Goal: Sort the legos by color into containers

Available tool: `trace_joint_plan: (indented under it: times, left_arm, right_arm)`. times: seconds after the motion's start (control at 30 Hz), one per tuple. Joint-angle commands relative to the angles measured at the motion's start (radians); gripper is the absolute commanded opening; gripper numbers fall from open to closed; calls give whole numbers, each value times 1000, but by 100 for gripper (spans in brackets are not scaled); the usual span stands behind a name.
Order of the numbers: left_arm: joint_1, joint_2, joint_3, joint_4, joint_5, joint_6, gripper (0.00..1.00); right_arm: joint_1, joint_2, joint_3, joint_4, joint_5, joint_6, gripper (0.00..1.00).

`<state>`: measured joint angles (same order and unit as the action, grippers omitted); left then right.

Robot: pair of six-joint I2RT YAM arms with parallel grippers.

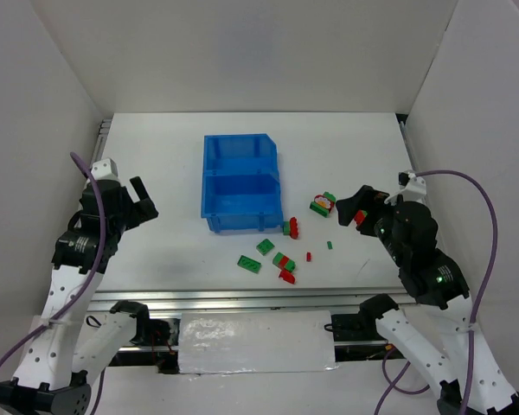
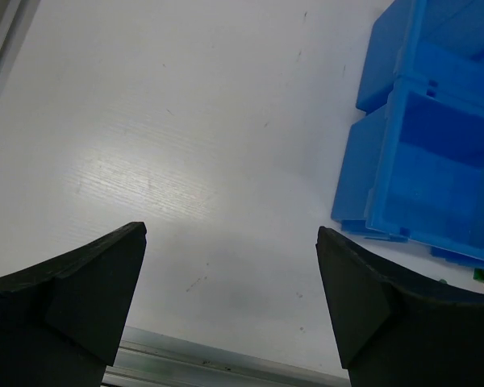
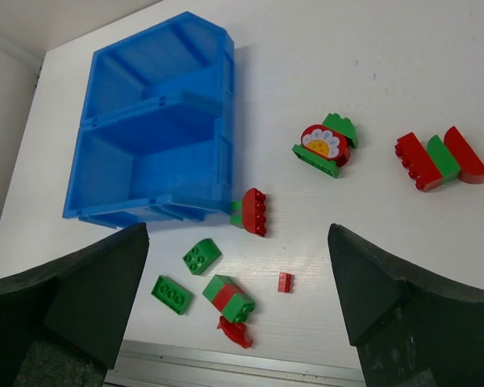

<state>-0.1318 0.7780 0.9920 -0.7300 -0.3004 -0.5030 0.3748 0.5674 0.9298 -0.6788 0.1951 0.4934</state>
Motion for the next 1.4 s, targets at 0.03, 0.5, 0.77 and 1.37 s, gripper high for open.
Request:
trace_joint_plan:
  times: [0.03,0.5,0.77,1.37]
  left_arm:
    - [17,10,10,40,9,0,100]
    - [32,26,4,46,56,17,100]
    - [31,12,-6,63,93,32,99]
    - [31,12,-13,70,130,41,100]
  right_arm:
    - [1,41,52,-8,-6,-7,100]
    - [485,581,8,33,-96,-72,99]
    - [581,698,-63,107,-43,-64,83]
    - [595,724,-204,171,-82,70,65]
